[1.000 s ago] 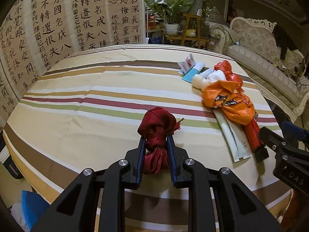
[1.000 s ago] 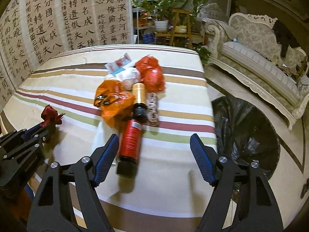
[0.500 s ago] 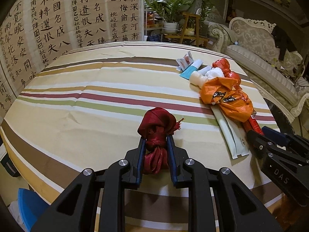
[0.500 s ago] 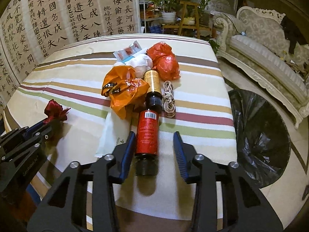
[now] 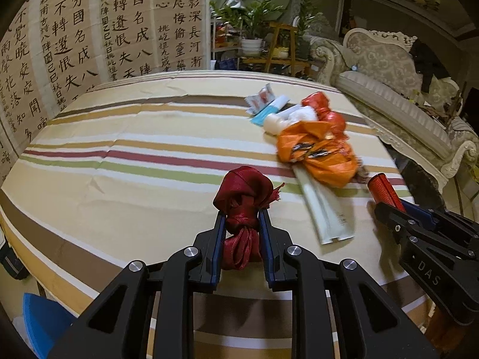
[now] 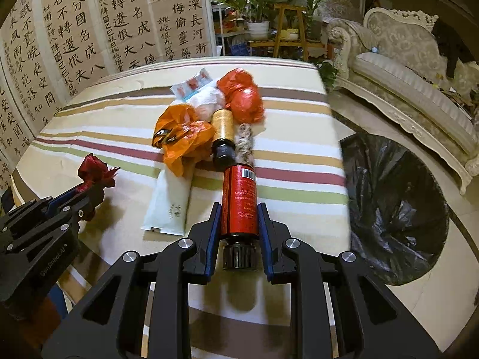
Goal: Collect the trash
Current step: 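Carry both held items over the black bin and open both grippers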
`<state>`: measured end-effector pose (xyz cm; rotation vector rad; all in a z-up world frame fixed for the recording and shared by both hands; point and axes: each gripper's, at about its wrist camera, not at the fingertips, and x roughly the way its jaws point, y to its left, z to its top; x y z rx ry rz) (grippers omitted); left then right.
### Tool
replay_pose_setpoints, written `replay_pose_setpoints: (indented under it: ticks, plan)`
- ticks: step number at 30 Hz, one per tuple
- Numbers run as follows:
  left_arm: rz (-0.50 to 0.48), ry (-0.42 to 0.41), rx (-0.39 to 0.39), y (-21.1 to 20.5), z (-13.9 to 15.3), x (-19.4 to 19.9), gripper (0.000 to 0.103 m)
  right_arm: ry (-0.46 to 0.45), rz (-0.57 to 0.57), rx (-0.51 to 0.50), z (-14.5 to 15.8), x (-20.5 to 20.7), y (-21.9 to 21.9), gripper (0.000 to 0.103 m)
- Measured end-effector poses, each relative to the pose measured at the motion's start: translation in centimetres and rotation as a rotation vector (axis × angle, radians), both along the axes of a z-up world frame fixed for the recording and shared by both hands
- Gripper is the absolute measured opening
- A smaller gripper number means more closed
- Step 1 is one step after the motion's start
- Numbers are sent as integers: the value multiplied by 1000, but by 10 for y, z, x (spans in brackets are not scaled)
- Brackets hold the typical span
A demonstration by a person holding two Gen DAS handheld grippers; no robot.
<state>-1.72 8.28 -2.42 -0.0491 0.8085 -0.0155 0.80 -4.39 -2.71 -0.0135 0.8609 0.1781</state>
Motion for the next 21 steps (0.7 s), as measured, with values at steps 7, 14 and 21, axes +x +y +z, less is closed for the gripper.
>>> replay_pose_setpoints:
  ticks: [7, 14, 21]
  plan:
    - [-67, -30, -4, -32, 9, 3, 23, -43, -78, -11, 9, -8, -35, 23]
    - [-153, -45, -12, -78, 14, 13, 23, -74, -202, -28, 14, -9, -87, 23]
    - [-231, -58, -3, -124, 18, 24, 23, -86, -291, -38, 9, -5, -130, 23]
